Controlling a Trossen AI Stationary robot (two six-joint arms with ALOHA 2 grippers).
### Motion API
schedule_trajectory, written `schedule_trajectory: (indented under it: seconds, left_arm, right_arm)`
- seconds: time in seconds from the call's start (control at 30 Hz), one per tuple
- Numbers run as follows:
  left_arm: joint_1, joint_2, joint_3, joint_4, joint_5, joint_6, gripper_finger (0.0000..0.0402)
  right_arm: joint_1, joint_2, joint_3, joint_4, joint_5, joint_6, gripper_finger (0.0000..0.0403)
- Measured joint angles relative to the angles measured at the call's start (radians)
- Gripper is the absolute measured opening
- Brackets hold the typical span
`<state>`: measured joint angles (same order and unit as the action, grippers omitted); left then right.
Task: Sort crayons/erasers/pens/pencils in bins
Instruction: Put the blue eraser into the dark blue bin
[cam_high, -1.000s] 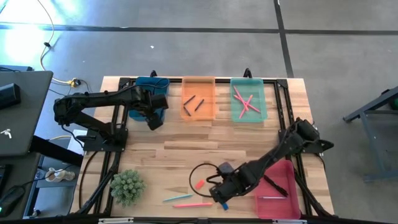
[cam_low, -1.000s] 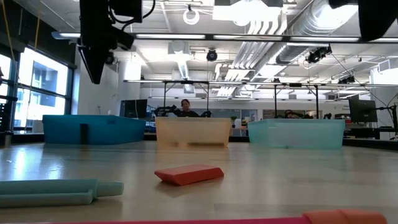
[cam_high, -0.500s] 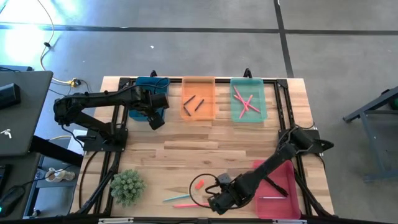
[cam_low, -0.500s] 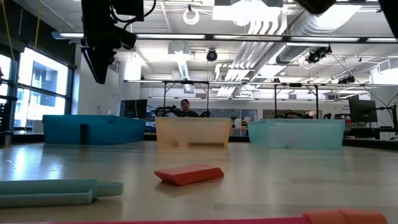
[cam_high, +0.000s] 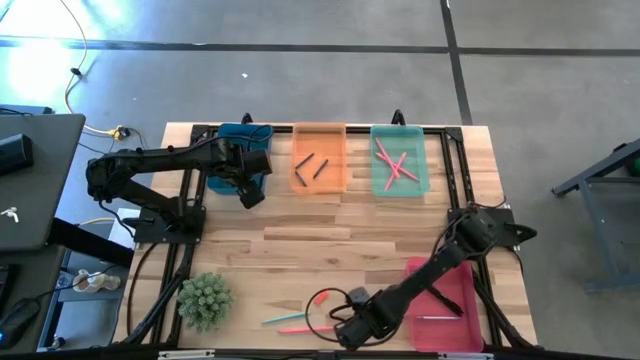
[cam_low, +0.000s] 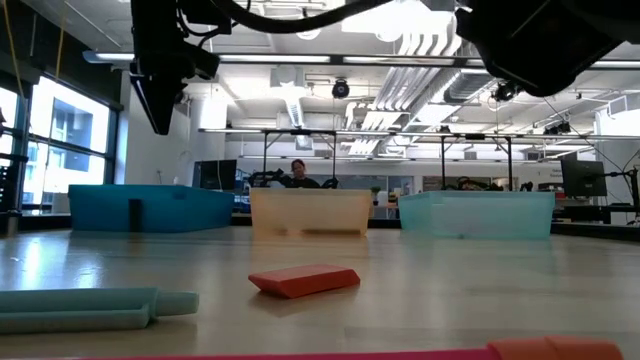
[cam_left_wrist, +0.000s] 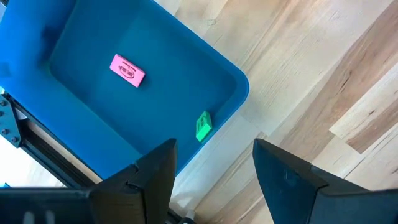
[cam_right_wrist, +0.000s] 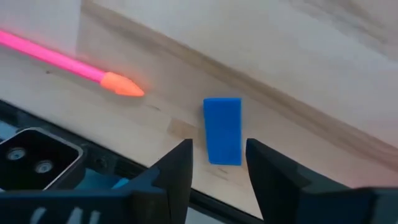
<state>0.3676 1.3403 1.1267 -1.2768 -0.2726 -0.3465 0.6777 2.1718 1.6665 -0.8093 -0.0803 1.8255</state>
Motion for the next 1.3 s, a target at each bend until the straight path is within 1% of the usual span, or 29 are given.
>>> schedule_trajectory:
  seconds: [0.1, 0.37, 0.6, 0.73, 0.83, 1.1, 1.3]
  left_arm:
    - [0.0, 0.0, 0.0, 0.0, 0.0, -0.001, 0.0199]
    - [-0.002, 0.0, 0.0, 0.0, 0.0, -0.001, 0.0199]
    - [-0.002, 0.0, 0.0, -0.001, 0.0, -0.001, 0.0199]
    - [-0.002, 0.0, 0.0, 0.0, 0.0, -0.001, 0.0199]
    - [-0.002, 0.0, 0.0, 0.001, 0.0, 0.0, 0.0199]
    - [-0.002, 0.0, 0.0, 0.002, 0.0, 0.002, 0.0199]
    - [-0.002, 0.0, 0.0, 0.002, 0.0, 0.03, 0.0199]
  right_arm:
    - [0.0, 0.003, 0.0, 0.026, 0.0, 0.0, 0.014]
    - [0.0, 0.009, 0.0, 0.028, 0.0, -0.009, 0.0143]
    - [0.006, 0.023, -0.001, 0.014, 0.027, -0.001, 0.0178]
    - [0.006, 0.038, 0.0, 0.013, 0.017, 0.0, 0.0193]
    - [0.004, 0.048, 0.003, 0.019, -0.003, 0.0, 0.0195]
    - [0.003, 0.057, 0.005, -0.021, -0.004, 0.061, 0.0195]
    - [-0.009, 0.059, 0.004, -0.035, -0.052, 0.084, 0.0195]
